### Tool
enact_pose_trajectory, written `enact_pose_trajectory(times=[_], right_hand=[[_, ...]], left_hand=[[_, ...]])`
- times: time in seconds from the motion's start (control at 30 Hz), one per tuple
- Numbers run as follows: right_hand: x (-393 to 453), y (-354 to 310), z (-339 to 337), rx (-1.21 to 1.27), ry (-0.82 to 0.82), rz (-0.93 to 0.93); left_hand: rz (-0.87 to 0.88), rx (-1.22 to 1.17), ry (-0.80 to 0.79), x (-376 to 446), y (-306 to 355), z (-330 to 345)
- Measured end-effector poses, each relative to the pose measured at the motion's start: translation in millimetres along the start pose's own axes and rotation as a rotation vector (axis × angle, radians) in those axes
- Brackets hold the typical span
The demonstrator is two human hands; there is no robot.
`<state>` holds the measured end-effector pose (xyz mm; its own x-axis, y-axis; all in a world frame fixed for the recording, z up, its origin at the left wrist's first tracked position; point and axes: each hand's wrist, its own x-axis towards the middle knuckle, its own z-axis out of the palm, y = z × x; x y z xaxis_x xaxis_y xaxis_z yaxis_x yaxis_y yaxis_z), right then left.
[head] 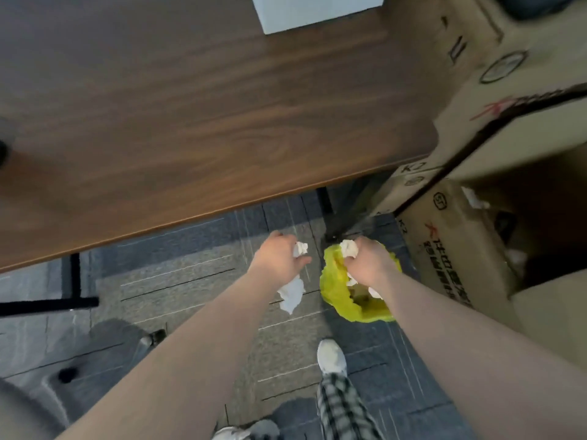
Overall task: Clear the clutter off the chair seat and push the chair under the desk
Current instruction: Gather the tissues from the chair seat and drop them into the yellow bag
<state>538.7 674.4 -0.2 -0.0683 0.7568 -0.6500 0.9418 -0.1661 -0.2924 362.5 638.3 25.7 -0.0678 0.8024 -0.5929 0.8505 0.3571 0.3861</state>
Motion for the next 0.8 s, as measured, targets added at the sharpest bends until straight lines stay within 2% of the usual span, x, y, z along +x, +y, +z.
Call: enact_pose_trajectory(times=[0.17, 0.33, 0.57, 0.8], right_hand=[[18, 71, -12, 0.056, -0.030, 0.130], [38, 121, -13, 0.158, -0.045, 0.222], [67, 151, 1, 0.242, -0.046, 0.262], [82, 153, 18, 0.385, -0.072, 0.257]], left_hand=[[0.078, 0.046, -0.099, 36, 67, 47], [0.064, 0.047, -0.150, 63, 110, 90], [0.087, 0.006, -0.123, 94, 124, 131], [0.079, -0.021, -0.165, 115, 120, 153]])
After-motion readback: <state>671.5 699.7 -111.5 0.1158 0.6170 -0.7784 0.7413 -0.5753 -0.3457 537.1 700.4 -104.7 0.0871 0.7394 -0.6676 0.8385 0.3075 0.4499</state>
